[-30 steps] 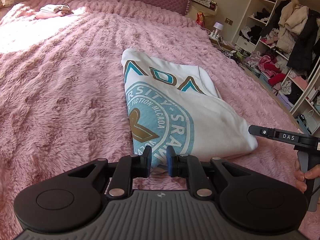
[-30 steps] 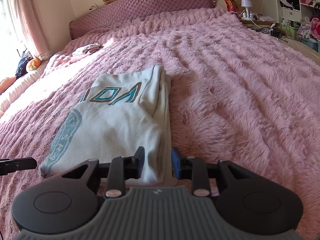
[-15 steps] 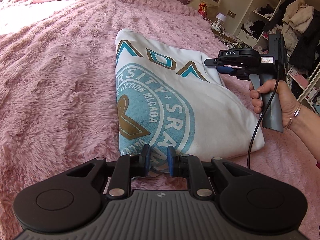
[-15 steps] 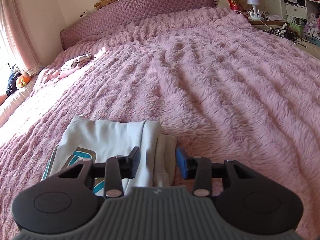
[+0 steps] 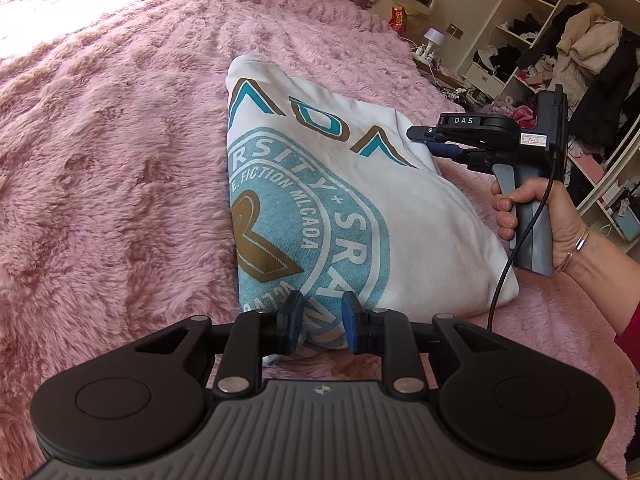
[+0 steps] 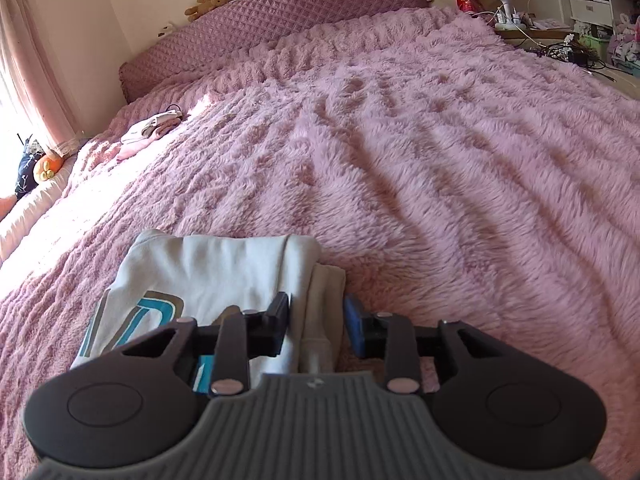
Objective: Fold small clothes
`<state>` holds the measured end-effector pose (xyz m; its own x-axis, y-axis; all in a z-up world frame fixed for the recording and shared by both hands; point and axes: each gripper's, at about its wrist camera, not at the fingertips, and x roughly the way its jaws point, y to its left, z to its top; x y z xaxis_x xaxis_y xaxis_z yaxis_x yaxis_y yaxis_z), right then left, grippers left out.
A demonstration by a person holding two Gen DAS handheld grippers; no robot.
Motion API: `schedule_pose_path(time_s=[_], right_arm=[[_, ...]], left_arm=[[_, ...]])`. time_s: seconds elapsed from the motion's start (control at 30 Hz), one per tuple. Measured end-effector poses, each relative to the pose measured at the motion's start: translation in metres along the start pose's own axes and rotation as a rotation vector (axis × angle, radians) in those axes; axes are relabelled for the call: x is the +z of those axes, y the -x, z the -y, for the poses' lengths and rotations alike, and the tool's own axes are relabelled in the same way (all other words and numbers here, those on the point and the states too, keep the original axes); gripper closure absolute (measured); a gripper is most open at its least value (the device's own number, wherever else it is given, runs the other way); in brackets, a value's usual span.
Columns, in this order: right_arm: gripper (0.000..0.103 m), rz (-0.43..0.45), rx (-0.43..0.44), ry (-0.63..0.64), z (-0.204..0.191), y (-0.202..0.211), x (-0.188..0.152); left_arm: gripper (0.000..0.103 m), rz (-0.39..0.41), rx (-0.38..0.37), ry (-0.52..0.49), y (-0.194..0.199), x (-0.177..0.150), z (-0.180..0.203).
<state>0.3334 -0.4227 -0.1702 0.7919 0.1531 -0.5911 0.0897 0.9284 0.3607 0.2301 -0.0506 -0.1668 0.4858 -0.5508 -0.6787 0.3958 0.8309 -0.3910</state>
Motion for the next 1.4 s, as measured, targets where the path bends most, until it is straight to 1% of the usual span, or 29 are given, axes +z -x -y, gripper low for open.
schedule_pose_path(time_s=[0.07,0.1,0.13,0.17,0.2,0.23,0.27,0.3,0.33,0.37,0.43,0.47,0.53,0.6,0.67,0.7,0.73,0.77,0.93,1.03,1.13,1.2,1.3,1.4], right_arm=[[0.070,0.009,0.073,-0.025,0.007,0.019,-0.001],[0.067,0.001,0.117,-0.037,0.011,0.033,-0.003],[0.064,-0.010,0.148,-0.048,0.015,0.044,-0.005],[0.059,-0.019,0.169,-0.058,0.019,0.052,-0.007],[0.055,-0.034,0.198,-0.074,0.023,0.062,-0.011],[0.053,-0.049,0.227,-0.094,0.029,0.072,-0.016],[0.048,-0.065,0.258,-0.122,0.036,0.079,-0.021],[0.044,-0.084,0.286,-0.158,0.045,0.087,-0.029],[0.042,-0.096,0.299,-0.180,0.051,0.090,-0.034],[0.042,-0.117,0.318,-0.216,0.059,0.092,-0.042],[0.039,-0.160,0.350,-0.280,0.071,0.090,-0.053],[0.035,-0.186,0.373,-0.319,0.076,0.086,-0.059],[0.034,-0.210,0.426,-0.394,0.084,0.078,-0.070],[0.031,-0.207,0.486,-0.450,0.088,0.070,-0.078],[0.027,-0.200,0.518,-0.480,0.088,0.063,-0.081],[0.027,-0.198,0.532,-0.494,0.088,0.058,-0.082],[0.027,-0.196,0.537,-0.505,0.088,0.055,-0.082],[0.026,-0.195,0.549,-0.519,0.089,0.051,-0.081],[0.025,-0.211,0.653,-0.574,0.092,0.027,-0.074],[0.023,-0.227,0.684,-0.585,0.086,0.013,-0.067],[0.022,-0.241,0.687,-0.575,0.076,-0.002,-0.060],[0.020,-0.239,0.688,-0.566,0.069,-0.011,-0.055],[0.020,-0.240,0.678,-0.572,0.062,-0.022,-0.051],[0.020,-0.242,0.640,-0.554,0.052,-0.027,-0.049]], left_arm=[[0.061,0.002,-0.013,-0.006,0.007,0.004,-0.002],[0.058,0.013,-0.015,-0.013,0.012,0.006,-0.003],[0.050,0.023,-0.025,-0.012,0.016,0.010,-0.007],[0.046,0.034,-0.047,0.004,0.020,0.013,-0.013],[0.043,0.047,-0.082,0.033,0.023,0.016,-0.021],[0.041,0.056,-0.135,0.068,0.025,0.019,-0.030],[0.038,0.064,-0.211,0.122,0.024,0.023,-0.044],[0.037,0.073,-0.265,0.170,0.023,0.026,-0.056],[0.036,0.082,-0.310,0.231,0.019,0.030,-0.069],[0.034,0.083,-0.339,0.286,0.015,0.033,-0.080],[0.034,0.080,-0.364,0.385,0.002,0.038,-0.100],[0.034,0.069,-0.374,0.428,-0.007,0.041,-0.110],[0.034,0.048,-0.373,0.485,-0.023,0.045,-0.120],[0.034,0.011,-0.385,0.524,-0.041,0.048,-0.124],[0.034,-0.023,-0.421,0.562,-0.061,0.049,-0.127],[0.034,-0.029,-0.430,0.575,-0.067,0.050,-0.127],[0.031,-0.034,-0.436,0.591,-0.075,0.051,-0.127],[0.031,-0.038,-0.447,0.598,-0.081,0.052,-0.128],[0.030,-0.058,-0.498,0.641,-0.110,0.063,-0.131],[0.029,-0.082,-0.526,0.664,-0.127,0.073,-0.133],[0.029,-0.100,-0.555,0.694,-0.141,0.081,-0.133],[0.026,-0.110,-0.575,0.709,-0.150,0.086,-0.132],[0.026,-0.122,-0.584,0.719,-0.158,0.091,-0.129],[0.026,-0.132,-0.566,0.725,-0.162,0.091,-0.125]])
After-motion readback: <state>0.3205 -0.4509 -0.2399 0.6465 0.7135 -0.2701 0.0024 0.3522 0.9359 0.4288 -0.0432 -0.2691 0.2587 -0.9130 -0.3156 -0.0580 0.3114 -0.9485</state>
